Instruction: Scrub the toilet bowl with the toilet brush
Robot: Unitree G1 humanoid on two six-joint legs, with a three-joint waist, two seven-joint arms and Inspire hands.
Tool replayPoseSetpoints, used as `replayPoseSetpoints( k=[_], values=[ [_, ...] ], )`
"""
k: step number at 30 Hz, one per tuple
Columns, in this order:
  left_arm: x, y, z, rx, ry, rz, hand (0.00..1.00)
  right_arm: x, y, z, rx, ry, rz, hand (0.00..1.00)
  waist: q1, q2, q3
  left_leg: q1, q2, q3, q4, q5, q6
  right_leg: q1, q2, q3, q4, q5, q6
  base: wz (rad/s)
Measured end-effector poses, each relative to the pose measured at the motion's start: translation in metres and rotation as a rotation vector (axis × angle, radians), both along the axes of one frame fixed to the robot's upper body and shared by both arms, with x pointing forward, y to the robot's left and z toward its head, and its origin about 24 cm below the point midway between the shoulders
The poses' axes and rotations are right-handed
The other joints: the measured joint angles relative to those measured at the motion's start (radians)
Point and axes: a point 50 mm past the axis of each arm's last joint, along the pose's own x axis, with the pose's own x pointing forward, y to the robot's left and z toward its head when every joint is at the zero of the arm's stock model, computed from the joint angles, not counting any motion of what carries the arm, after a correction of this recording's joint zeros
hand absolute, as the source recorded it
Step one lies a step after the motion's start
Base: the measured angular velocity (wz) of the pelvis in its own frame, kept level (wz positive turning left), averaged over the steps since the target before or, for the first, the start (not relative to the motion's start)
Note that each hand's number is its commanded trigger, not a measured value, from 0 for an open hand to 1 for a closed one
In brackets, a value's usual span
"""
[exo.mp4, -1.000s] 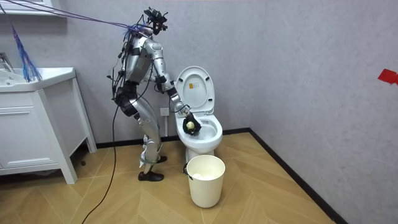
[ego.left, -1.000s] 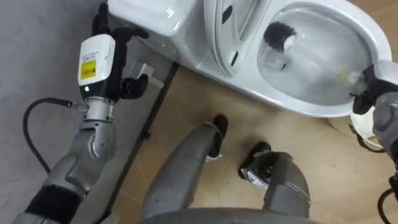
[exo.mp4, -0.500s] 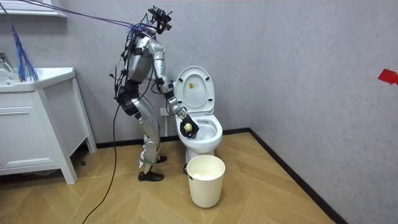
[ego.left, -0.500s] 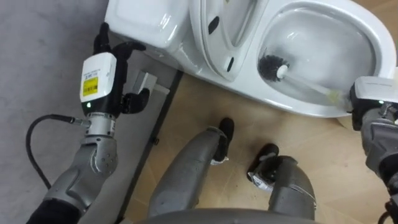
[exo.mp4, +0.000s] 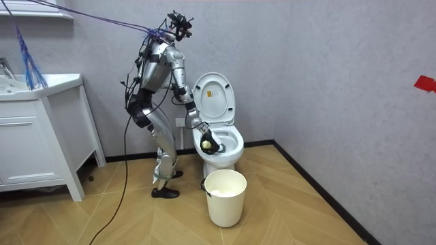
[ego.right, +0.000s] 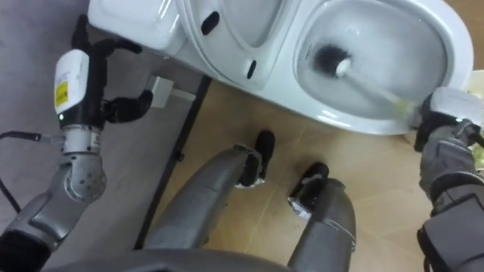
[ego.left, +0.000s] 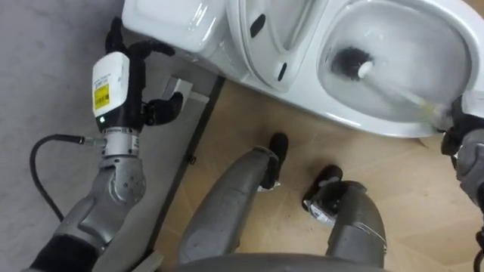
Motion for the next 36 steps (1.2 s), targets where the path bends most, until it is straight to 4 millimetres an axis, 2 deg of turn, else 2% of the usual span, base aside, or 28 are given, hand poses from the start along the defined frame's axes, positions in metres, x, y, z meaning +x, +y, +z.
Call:
replayPoseSetpoints(
  k=[1, 4, 7, 12, 15, 16, 17, 18, 19, 20, 21, 23, 27, 29, 31, 36],
  values=[
    [0.001, 0.000, 0.002, 0.002, -0.018, 0.007, 0.00, 0.004, -0.002, 0.004, 0.056, -0.055, -0.063, 1.00, -0.001, -0.004, 0.0015, -0.013, 0.000, 0.007, 0.008, 0.000, 0.003, -0.018, -0.002, 0.009, 0.010, 0.001, 0.001, -0.14],
    [0.002, 0.001, 0.004, 0.000, -0.045, 0.022, 0.00, 0.010, -0.001, 0.010, 0.077, -0.086, -0.078, 1.00, -0.010, -0.016, 0.0073, -0.031, 0.001, 0.025, 0.018, 0.004, 0.009, -0.049, -0.005, 0.031, 0.032, 0.005, 0.004, -0.11],
    [0.002, 0.002, 0.002, 0.005, -0.048, 0.042, 0.00, 0.016, 0.005, 0.010, 0.089, -0.095, -0.059, 1.00, -0.026, -0.032, 0.0064, -0.035, 0.001, 0.036, 0.022, 0.006, 0.012, -0.063, -0.008, 0.043, 0.045, 0.006, 0.003, -0.06],
    [0.003, 0.002, 0.002, 0.010, -0.043, 0.056, 0.00, 0.018, 0.007, 0.010, 0.038, -0.066, -0.009, 1.00, -0.040, -0.031, 0.0045, -0.037, 0.004, 0.034, 0.036, 0.008, 0.016, -0.057, -0.011, 0.032, 0.048, 0.010, 0.000, -0.01],
    [0.004, 0.003, -0.002, 0.044, -0.027, 0.054, 0.00, 0.011, 0.009, 0.002, -0.034, 0.006, 0.062, 1.00, -0.041, -0.022, 0.0007, -0.021, 0.002, 0.025, 0.038, 0.009, 0.018, -0.031, -0.013, 0.017, 0.041, 0.011, 0.002, 0.06],
    [0.003, 0.001, -0.005, 0.063, -0.015, 0.046, 0.00, 0.008, 0.011, -0.001, -0.084, 0.054, 0.113, 1.00, -0.037, -0.011, -0.0060, -0.016, 0.002, 0.017, 0.039, 0.008, 0.018, -0.019, -0.012, 0.010, 0.034, 0.012, 0.004, 0.00],
    [0.003, -0.001, -0.008, 0.059, -0.003, 0.047, 0.00, 0.006, 0.013, -0.005, -0.151, 0.110, 0.178, 1.00, -0.026, 0.002, -0.0087, -0.010, 0.007, 0.012, 0.038, 0.008, 0.018, -0.008, -0.001, 0.007, 0.019, 0.016, 0.010, -0.03],
    [0.003, -0.004, -0.009, 0.055, 0.002, 0.043, 0.00, 0.004, 0.015, -0.007, -0.182, 0.138, 0.211, 1.00, -0.019, 0.009, -0.0099, -0.008, 0.009, 0.011, 0.037, 0.008, 0.018, -0.004, 0.001, 0.006, 0.013, 0.018, 0.012, -0.11],
    [0.003, -0.008, -0.011, 0.055, 0.014, 0.028, 0.00, 0.002, 0.018, -0.011, -0.242, 0.194, 0.281, 1.00, -0.003, 0.023, -0.0091, -0.004, 0.010, 0.011, 0.035, 0.008, 0.018, 0.001, 0.003, 0.005, 0.008, 0.019, 0.013, -0.05],
    [0.002, -0.011, -0.012, 0.054, 0.021, 0.014, 0.00, -0.001, 0.021, -0.015, -0.269, 0.224, 0.324, 1.00, 0.007, 0.038, -0.0116, -0.002, 0.007, 0.008, 0.030, 0.008, 0.018, 0.002, 0.001, 0.004, 0.007, 0.019, 0.013, 0.00],
    [0.001, -0.012, -0.013, 0.055, 0.025, 0.010, 0.00, -0.001, 0.022, -0.016, -0.271, 0.218, 0.328, 1.00, 0.008, 0.046, -0.0141, -0.002, 0.004, 0.008, 0.026, 0.009, 0.017, 0.001, -0.002, 0.003, 0.007, 0.020, 0.014, 0.07],
    [-0.003, -0.011, -0.017, 0.054, 0.042, 0.011, 0.00, -0.003, 0.021, -0.016, -0.323, 0.230, 0.332, 1.00, 0.011, 0.062, -0.0244, 0.000, 0.001, 0.008, 0.010, 0.017, 0.014, -0.004, -0.001, 0.007, -0.002, 0.024, 0.015, -0.03],
    [-0.004, -0.011, -0.017, 0.053, 0.045, 0.007, 0.00, -0.004, 0.026, -0.018, -0.361, 0.239, 0.373, 1.00, 0.021, 0.070, -0.0247, 0.010, 0.019, 0.011, 0.009, 0.018, 0.011, 0.013, 0.016, 0.004, -0.018, 0.031, 0.011, -0.06],
    [-0.004, -0.011, -0.017, 0.042, 0.042, 0.004, 0.00, -0.006, 0.028, -0.020, -0.383, 0.250, 0.392, 1.00, 0.022, 0.071, -0.0248, 0.016, 0.022, 0.006, -0.002, 0.019, 0.000, 0.020, 0.021, -0.004, -0.028, 0.032, 0.006, 0.04],
    [-0.004, -0.011, -0.017, 0.030, 0.045, 0.006, 0.00, -0.007, 0.030, -0.020, -0.383, 0.242, 0.401, 1.00, 0.011, 0.079, -0.0250, 0.018, 0.024, -0.004, -0.006, 0.022, -0.004, 0.030, 0.026, -0.016, -0.039, 0.032, 0.003, 0.11],
    [-0.010, -0.006, -0.020, -0.023, 0.051, 0.036, 0.00, -0.009, 0.034, -0.022, -0.388, 0.229, 0.418, 1.00, -0.001, 0.079, -0.0245, 0.018, 0.029, -0.007, -0.015, 0.023, -0.008, 0.032, 0.033, -0.020, -0.052, 0.033, -0.011, 0.01]
  ],
)
